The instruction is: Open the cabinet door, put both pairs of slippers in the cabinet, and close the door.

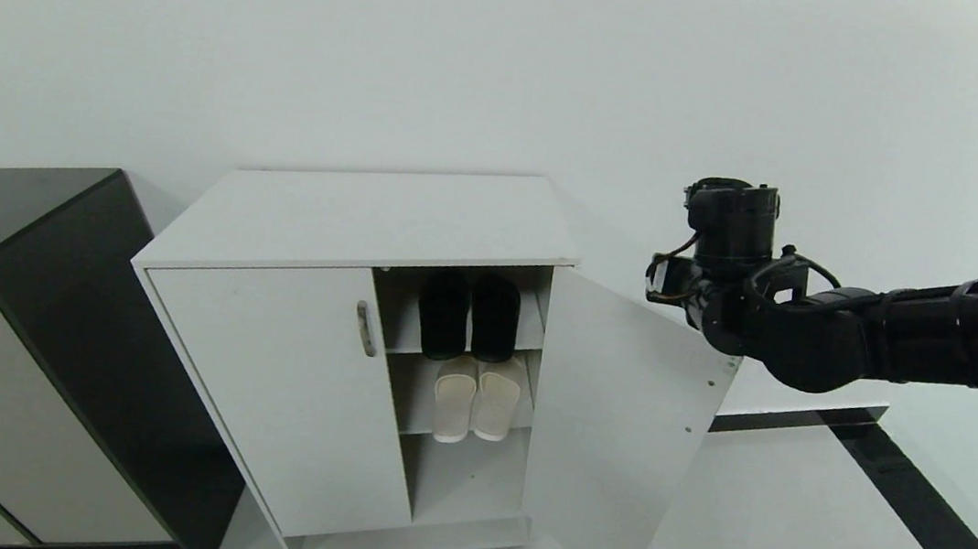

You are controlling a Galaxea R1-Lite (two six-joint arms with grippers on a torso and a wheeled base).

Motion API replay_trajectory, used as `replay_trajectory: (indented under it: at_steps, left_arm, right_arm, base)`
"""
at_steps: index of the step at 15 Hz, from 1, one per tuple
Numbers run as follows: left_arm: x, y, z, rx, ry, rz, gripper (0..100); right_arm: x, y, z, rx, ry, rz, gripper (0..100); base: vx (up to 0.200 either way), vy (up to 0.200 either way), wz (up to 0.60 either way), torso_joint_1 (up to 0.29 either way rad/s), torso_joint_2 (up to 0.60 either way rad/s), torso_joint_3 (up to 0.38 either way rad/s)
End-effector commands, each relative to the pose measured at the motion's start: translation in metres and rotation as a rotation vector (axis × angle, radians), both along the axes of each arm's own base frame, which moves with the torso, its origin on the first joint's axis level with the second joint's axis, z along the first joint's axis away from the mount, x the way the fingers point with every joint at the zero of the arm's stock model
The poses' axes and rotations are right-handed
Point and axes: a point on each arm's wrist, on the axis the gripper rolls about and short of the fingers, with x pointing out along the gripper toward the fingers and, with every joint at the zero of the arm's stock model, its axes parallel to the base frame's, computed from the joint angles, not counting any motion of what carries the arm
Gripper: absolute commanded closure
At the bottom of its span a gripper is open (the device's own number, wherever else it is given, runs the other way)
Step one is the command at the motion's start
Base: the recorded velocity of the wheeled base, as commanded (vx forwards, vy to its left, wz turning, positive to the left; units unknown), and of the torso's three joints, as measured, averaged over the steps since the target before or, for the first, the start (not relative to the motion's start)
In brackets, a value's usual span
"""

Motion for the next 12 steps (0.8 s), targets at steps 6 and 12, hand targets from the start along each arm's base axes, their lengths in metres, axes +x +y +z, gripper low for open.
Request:
replay_trajectory:
  at_steps: [6,12]
  left_arm:
    - [0.000,0.000,0.000,0.000,0.000,0.000,100]
    - [0.000,0.000,0.000,0.000,0.000,0.000,100]
  right_arm:
    - [0.042,-0.012,-0.009,0.093,0.094,-0.009,100]
    - [0.058,-0.018,-0.036,0.069,0.144,-0.039,100]
  base:
    - [0.000,0.000,0.00,0.000,0.00,0.000]
    - [0.000,0.000,0.00,0.000,0.00,0.000]
